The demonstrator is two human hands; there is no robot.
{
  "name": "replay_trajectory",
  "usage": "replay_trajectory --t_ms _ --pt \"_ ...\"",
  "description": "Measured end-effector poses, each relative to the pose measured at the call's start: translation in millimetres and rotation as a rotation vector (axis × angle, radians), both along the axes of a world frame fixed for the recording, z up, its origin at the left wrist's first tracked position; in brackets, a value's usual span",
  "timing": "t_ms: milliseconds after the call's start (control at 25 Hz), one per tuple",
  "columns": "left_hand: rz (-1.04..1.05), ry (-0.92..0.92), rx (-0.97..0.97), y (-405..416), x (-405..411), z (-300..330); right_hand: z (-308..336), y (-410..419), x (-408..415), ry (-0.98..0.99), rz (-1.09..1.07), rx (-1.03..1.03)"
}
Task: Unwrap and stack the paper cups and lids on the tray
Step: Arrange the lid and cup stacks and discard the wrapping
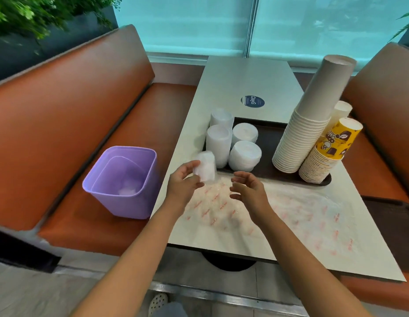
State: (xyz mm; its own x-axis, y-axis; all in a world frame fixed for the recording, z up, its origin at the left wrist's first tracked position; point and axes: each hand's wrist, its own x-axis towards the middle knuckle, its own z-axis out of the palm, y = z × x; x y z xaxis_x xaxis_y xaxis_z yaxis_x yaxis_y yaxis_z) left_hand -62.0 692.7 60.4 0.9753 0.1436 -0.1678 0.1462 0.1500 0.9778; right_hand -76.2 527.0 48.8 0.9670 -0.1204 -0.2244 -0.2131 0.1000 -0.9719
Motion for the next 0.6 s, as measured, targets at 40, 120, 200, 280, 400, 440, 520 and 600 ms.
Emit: replay_trajectory --t_ms 40,120,200,280,400,440,520,600 --pt "0.043 -0.008 0.008 15 6 -3 -1 14 7 0.002 0.022 -0.015" --pt "0.117 0.009 0.031 51 22 -11 -1 48 23 -0.004 0.081 -0.049" --pt "0.181 0.052 0.053 91 40 -22 -1 87 40 -0.008 0.136 -0.083" --pt "0.224 0.111 0.091 133 59 -34 -1 126 55 -0.011 0.184 -0.128" --pt "0.224 0.267 0.178 206 95 -63 -15 193 86 0.038 0.256 -0.18" --pt "0.209 0.325 0.22 225 102 -74 -22 208 93 0.07 0.284 -0.212" --pt "0.168 0.433 0.305 260 118 -99 -42 238 113 0.154 0.331 -0.313" --pt "0.134 0.529 0.357 285 130 -119 -61 263 130 0.224 0.339 -0.395"
